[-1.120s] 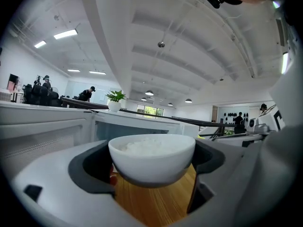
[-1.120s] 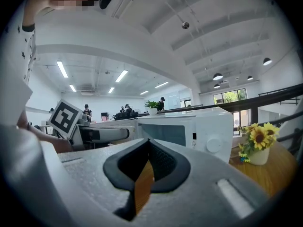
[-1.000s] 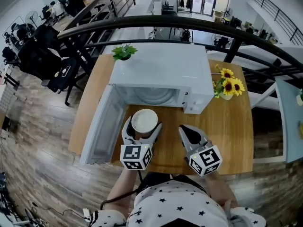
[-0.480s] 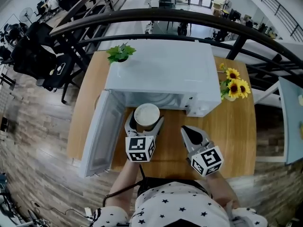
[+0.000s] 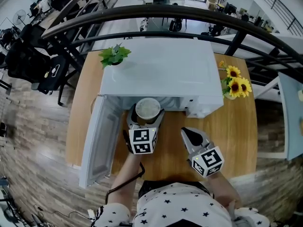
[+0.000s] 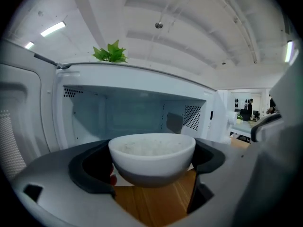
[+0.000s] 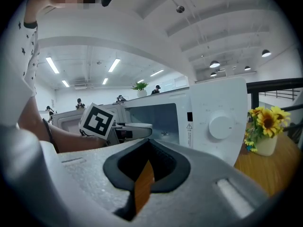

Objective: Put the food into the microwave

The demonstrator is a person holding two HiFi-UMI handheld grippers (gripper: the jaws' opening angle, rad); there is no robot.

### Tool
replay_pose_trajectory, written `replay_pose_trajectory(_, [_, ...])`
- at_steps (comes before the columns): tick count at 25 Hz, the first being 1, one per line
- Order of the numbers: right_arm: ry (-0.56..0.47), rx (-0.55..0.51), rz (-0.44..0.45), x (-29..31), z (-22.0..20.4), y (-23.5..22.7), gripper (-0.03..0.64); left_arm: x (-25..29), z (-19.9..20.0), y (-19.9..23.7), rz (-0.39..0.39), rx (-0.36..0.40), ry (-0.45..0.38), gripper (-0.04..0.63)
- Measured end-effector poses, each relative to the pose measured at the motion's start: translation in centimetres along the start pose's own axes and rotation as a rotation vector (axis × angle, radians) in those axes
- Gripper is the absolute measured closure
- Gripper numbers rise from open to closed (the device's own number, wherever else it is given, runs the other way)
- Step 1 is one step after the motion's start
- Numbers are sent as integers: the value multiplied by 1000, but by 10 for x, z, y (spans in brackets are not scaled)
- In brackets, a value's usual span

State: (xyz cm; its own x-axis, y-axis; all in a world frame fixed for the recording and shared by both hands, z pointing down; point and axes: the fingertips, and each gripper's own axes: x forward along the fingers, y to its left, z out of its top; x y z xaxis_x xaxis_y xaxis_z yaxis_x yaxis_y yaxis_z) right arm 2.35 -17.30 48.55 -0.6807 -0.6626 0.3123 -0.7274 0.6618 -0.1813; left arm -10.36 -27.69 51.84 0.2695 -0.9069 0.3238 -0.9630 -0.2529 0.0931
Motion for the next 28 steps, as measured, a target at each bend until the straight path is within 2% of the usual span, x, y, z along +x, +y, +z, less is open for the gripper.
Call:
replay_pose_trajectory(19, [34, 20, -4, 13, -12, -7, 611, 61, -30, 15, 53, 60, 96, 114])
replay_pose_trajectory(28, [34, 23, -8, 16, -11, -9, 611, 76, -28, 16, 55, 92, 103, 114])
